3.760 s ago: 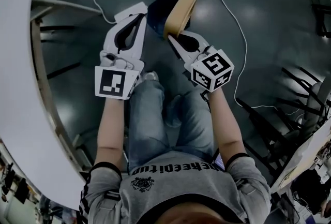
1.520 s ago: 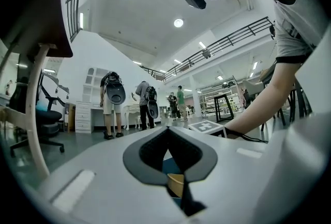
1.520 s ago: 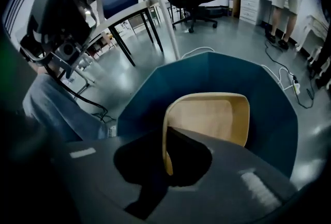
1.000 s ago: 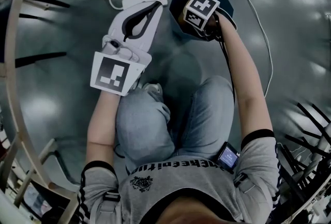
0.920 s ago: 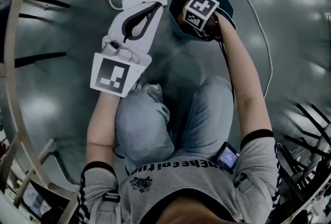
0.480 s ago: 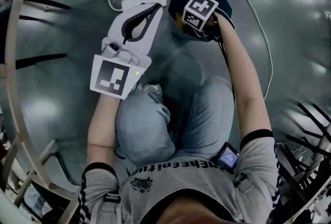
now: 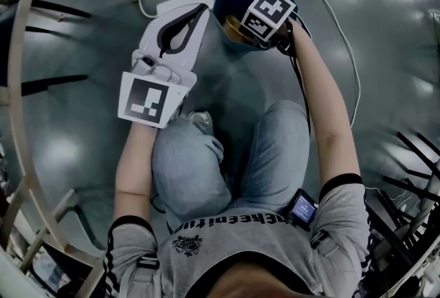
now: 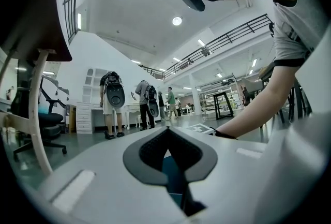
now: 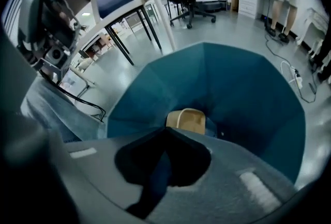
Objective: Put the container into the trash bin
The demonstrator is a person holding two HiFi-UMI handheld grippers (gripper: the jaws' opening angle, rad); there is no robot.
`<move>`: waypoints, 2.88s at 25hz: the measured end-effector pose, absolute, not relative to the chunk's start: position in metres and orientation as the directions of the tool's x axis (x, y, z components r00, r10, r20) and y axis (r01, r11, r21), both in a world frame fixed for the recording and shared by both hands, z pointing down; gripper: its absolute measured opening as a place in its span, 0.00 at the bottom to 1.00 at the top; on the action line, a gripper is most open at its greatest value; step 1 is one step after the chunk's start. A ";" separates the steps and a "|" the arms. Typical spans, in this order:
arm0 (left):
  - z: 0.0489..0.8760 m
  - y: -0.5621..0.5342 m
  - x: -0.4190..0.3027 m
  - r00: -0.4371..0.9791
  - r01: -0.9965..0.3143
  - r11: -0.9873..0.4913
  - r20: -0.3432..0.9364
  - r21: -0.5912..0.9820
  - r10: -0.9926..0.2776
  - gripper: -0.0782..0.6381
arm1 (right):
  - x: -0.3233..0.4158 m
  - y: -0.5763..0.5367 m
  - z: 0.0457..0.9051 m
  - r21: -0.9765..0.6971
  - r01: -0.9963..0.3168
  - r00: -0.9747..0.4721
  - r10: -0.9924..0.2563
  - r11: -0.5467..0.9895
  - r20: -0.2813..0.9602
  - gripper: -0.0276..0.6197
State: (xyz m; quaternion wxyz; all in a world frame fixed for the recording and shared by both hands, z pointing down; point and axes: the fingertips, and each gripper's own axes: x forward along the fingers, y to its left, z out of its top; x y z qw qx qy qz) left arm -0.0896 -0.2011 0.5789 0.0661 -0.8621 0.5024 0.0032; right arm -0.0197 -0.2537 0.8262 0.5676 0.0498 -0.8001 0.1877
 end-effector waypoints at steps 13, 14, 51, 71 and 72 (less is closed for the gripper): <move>0.580 -0.203 -0.058 0.527 -0.847 -0.515 -0.074 -0.133 -0.847 0.14 | -0.011 -0.247 0.753 -0.123 -0.364 -0.658 -0.161 0.923 0.736 0.05; 0.579 -0.203 -0.058 0.526 -0.847 -0.514 -0.074 -0.132 -0.847 0.14 | -0.009 -0.246 0.748 -0.122 -0.376 -0.676 -0.182 0.919 0.714 0.05; 0.472 -0.217 -0.045 0.585 -0.810 -0.585 0.026 -0.043 -0.811 0.14 | 0.050 -0.204 0.501 -0.070 -0.714 -0.698 -0.702 0.697 0.139 0.05; 0.239 -0.138 -0.060 0.513 -0.858 -0.513 -0.007 -0.009 -0.858 0.14 | 0.059 -0.129 0.265 -0.095 -0.736 -0.677 -0.724 0.671 0.134 0.05; 0.229 -0.132 -0.059 0.510 -0.860 -0.510 -0.011 -0.011 -0.860 0.14 | 0.060 -0.124 0.254 -0.095 -0.734 -0.679 -0.722 0.672 0.133 0.05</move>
